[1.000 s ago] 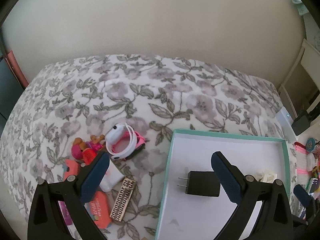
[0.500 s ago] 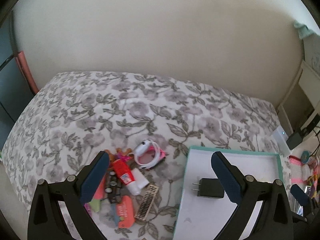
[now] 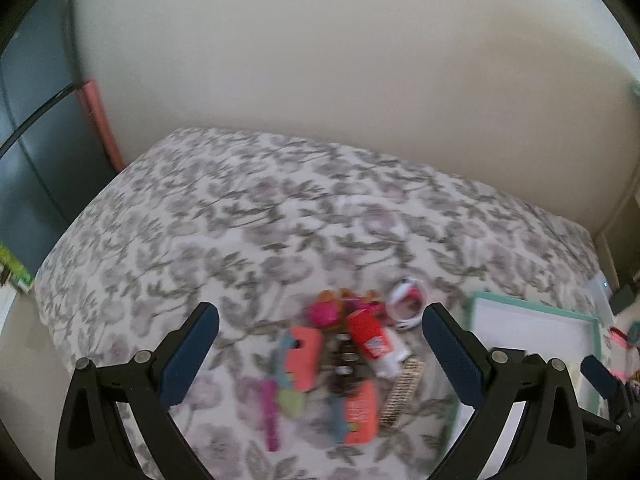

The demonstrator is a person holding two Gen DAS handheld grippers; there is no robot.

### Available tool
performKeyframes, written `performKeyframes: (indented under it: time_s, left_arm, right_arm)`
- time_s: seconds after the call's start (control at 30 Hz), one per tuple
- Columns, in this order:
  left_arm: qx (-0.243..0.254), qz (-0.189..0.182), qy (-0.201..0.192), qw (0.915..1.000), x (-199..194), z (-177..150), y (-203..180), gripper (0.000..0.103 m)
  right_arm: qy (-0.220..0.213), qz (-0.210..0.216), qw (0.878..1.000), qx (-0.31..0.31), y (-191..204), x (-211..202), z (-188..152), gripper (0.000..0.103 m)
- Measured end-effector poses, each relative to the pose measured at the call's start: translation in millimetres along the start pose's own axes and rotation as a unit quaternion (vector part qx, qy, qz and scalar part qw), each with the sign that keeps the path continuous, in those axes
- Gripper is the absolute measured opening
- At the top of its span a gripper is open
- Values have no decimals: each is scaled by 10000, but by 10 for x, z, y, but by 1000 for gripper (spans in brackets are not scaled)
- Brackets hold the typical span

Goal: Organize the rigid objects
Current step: 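Move both grippers back over the pile of objects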

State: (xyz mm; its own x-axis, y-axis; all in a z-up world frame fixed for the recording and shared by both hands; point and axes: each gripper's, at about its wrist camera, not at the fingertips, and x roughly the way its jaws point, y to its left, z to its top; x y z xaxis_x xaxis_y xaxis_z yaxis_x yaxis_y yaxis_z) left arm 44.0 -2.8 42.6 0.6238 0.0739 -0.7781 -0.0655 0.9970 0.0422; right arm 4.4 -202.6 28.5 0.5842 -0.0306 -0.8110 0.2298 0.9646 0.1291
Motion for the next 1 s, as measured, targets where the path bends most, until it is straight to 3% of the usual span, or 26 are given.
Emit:
performKeyframes:
  time_s: [0.17,0.47,0.73,0.9,1.0]
  left_arm:
    - [-355,93,240,9990,201,-68,361,102]
    - [-671,-27,1029,9924,594,-267,711,101]
    - [-1022,-118,1906,9763,994,-569,900,101]
    - [-1062,-209,2159,9704,1093,-681,951,91]
    - [-1107,-290,2315,9661,1136,-727,954,80]
  right_arm:
    - [279,227,9992,-183,289,156,-90,103]
    - [848,611,9935,-458,753,487,-270,103]
    - [1299,694,9873,-593,997,703,-406,98]
    - [1503,704,9843,-596,1075,800,-484,91]
    - [1592,721,9825,-646,1121,843,-528,88]
